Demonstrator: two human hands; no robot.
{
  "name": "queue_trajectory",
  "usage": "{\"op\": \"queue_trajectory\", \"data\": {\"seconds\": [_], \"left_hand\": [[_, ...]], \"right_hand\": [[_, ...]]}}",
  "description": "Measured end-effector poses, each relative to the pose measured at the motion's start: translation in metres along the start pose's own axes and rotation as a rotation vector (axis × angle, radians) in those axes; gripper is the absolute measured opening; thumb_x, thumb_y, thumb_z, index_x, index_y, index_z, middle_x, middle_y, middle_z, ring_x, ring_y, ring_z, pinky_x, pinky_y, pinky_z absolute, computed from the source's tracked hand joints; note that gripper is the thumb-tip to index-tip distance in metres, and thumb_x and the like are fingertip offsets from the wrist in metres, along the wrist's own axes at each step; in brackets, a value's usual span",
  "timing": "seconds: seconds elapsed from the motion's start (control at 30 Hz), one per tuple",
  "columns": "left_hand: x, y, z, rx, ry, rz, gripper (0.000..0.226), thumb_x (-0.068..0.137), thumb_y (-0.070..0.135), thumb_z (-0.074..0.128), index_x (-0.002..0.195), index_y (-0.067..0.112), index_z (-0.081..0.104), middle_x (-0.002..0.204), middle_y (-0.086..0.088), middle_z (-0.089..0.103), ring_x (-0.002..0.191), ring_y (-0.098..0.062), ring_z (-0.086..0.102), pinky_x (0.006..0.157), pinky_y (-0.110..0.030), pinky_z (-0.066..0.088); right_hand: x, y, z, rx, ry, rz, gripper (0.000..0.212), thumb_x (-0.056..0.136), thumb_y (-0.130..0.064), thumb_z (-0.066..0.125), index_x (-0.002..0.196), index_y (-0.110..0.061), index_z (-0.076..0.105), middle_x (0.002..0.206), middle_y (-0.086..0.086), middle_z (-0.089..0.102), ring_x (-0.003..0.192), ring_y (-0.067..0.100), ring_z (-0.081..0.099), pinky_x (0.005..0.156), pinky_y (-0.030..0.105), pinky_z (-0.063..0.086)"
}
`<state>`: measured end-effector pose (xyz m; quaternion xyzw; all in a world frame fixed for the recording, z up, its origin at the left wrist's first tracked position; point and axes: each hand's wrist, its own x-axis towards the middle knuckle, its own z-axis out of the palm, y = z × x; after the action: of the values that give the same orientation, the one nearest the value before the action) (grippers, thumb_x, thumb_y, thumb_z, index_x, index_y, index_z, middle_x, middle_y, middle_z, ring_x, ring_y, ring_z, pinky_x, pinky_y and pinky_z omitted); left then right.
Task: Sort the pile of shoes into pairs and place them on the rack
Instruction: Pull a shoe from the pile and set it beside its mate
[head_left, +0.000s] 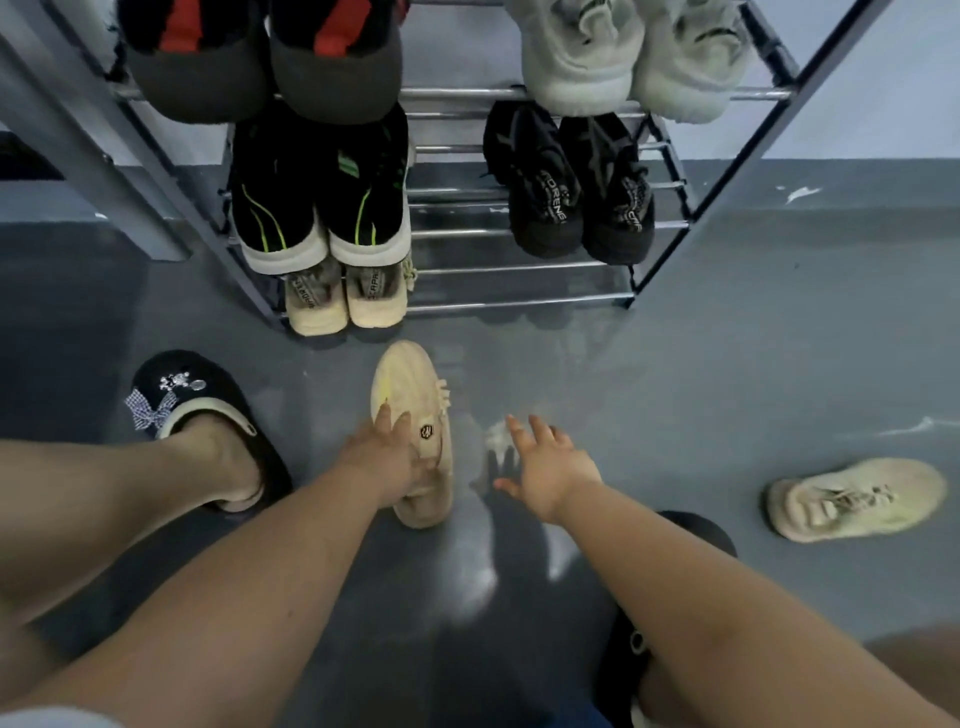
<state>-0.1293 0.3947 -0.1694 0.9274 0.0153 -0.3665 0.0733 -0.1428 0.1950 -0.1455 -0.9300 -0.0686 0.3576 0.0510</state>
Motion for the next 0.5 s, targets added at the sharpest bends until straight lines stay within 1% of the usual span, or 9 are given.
{"op": "queue_trajectory", "data": {"seconds": [0.1, 0.17, 0.2, 0.27, 0.3, 0.33, 0.4, 0.5], "left_hand": [[0.0, -0.002, 0.003, -0.18, -0.01, -0.106, 0.074, 0.092, 0.05, 0.045, 0.149, 0.016, 0.012, 0.154, -0.013, 0.013, 0.134, -0.034, 0.032, 0.107, -0.04, 0.033], [0.007, -0.007, 0.008, -0.305, -0.054, -0.158, 0.076, 0.089, 0.047, 0.05, 0.148, 0.015, 0.014, 0.15, -0.014, 0.02, 0.132, -0.034, 0.036, 0.105, -0.039, 0.036], [0.015, -0.011, 0.013, -0.351, -0.071, -0.18, 0.08, 0.085, 0.051, 0.052, 0.147, 0.014, 0.017, 0.148, -0.015, 0.026, 0.13, -0.034, 0.04, 0.105, -0.039, 0.037], [0.028, -0.016, 0.023, -0.407, -0.094, -0.203, 0.089, 0.069, 0.062, 0.053, 0.141, 0.015, 0.028, 0.142, -0.015, 0.041, 0.121, -0.032, 0.049, 0.101, -0.04, 0.042], [0.033, -0.016, 0.026, -0.426, -0.094, -0.214, 0.088, 0.069, 0.061, 0.055, 0.14, 0.016, 0.029, 0.139, -0.014, 0.045, 0.119, -0.032, 0.051, 0.099, -0.038, 0.044], [0.034, -0.014, 0.026, -0.464, -0.1, -0.229, 0.085, 0.074, 0.054, 0.06, 0.142, 0.014, 0.027, 0.138, -0.013, 0.046, 0.12, -0.032, 0.051, 0.097, -0.035, 0.043], [0.035, -0.006, 0.024, -0.504, -0.085, -0.259, 0.085, 0.081, 0.041, 0.066, 0.145, 0.01, 0.02, 0.137, -0.015, 0.045, 0.121, -0.033, 0.05, 0.092, -0.034, 0.043], [0.041, -0.002, 0.025, -0.505, -0.087, -0.281, 0.098, 0.082, 0.042, 0.064, 0.151, 0.014, 0.001, 0.144, -0.018, 0.035, 0.129, -0.035, 0.043, 0.099, -0.036, 0.039]], "right_hand": [[0.009, -0.008, 0.005, 0.079, -0.03, -0.017, 0.084, 0.092, -0.054, 0.045, 0.153, -0.021, -0.002, 0.159, 0.009, 0.008, 0.144, 0.031, 0.018, 0.115, 0.043, 0.026], [0.017, -0.013, 0.008, 0.122, -0.06, -0.029, 0.084, 0.092, -0.053, 0.047, 0.153, -0.021, -0.001, 0.159, 0.008, 0.011, 0.143, 0.031, 0.022, 0.113, 0.043, 0.027], [0.022, -0.015, 0.009, 0.147, -0.08, -0.032, 0.084, 0.092, -0.052, 0.048, 0.153, -0.022, -0.001, 0.159, 0.008, 0.012, 0.142, 0.032, 0.023, 0.112, 0.043, 0.028], [0.032, -0.021, 0.012, 0.19, -0.115, -0.033, 0.083, 0.092, -0.051, 0.048, 0.153, -0.023, -0.001, 0.158, 0.007, 0.015, 0.141, 0.032, 0.025, 0.11, 0.044, 0.029], [0.038, -0.023, 0.013, 0.211, -0.132, -0.029, 0.083, 0.092, -0.051, 0.049, 0.152, -0.023, -0.001, 0.157, 0.008, 0.017, 0.14, 0.033, 0.028, 0.11, 0.044, 0.03], [0.043, -0.026, 0.014, 0.237, -0.152, -0.024, 0.084, 0.092, -0.051, 0.049, 0.152, -0.023, -0.002, 0.156, 0.008, 0.019, 0.139, 0.032, 0.03, 0.11, 0.043, 0.031], [0.053, -0.029, 0.017, 0.306, -0.204, -0.003, 0.089, 0.091, -0.052, 0.05, 0.152, -0.021, -0.007, 0.156, 0.009, 0.021, 0.139, 0.031, 0.033, 0.111, 0.04, 0.032], [0.067, -0.033, 0.02, 0.455, -0.27, 0.047, 0.094, 0.09, -0.048, 0.054, 0.152, -0.017, -0.01, 0.156, 0.01, 0.025, 0.14, 0.028, 0.034, 0.111, 0.035, 0.032]]}}
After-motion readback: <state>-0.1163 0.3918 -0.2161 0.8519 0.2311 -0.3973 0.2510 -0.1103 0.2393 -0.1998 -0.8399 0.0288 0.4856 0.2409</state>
